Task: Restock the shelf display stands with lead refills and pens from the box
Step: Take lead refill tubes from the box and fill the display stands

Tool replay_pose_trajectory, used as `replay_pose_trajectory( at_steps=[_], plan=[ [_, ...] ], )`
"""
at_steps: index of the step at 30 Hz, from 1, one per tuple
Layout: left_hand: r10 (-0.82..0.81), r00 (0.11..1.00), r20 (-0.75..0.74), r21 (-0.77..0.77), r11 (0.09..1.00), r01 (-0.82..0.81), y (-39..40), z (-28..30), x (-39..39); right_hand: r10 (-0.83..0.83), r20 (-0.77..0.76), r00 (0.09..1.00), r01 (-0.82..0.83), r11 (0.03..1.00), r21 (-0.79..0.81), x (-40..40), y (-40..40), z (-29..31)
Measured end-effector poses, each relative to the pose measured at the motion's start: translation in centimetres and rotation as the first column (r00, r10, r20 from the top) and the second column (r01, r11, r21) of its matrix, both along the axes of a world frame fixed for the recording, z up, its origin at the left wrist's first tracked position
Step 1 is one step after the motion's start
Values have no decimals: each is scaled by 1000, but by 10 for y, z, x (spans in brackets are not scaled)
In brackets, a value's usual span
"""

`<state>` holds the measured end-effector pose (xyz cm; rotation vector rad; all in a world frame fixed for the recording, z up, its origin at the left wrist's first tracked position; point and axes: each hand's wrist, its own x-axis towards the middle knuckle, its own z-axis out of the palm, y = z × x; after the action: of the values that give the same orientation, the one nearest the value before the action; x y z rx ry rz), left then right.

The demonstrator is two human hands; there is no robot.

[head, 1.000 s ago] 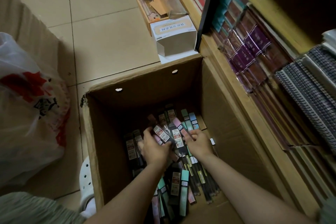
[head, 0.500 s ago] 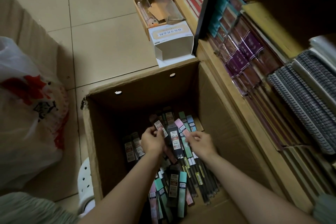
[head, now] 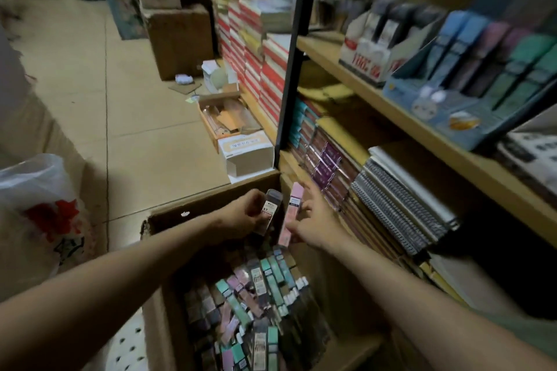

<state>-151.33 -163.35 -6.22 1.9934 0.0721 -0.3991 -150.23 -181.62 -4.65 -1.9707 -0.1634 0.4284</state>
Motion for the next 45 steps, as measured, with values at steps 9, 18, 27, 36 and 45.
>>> replay_pose_trajectory(
  at_steps=[9,18,27,36,45],
  plan=[
    [-49,988,143,-378,920,100,-63,117,19,-178,478,860,262,958,-114,-28,-84,129],
    [-198,951,237,-526,797,297,-102,183,20,-237,752,615,504,851,-144,-19,-145,247],
    [-177,964,200,-573,777,262,-105,197,49,-44,905,424,659,700,-275,49,-156,288],
    [-101,980,169,-674,714,190,-121,196,74,6,858,514,747,489,-451,87,-151,271],
    [-102,985,139,-673,720,169,-128,183,85,-44,826,562,706,546,-451,89,-152,257]
  ],
)
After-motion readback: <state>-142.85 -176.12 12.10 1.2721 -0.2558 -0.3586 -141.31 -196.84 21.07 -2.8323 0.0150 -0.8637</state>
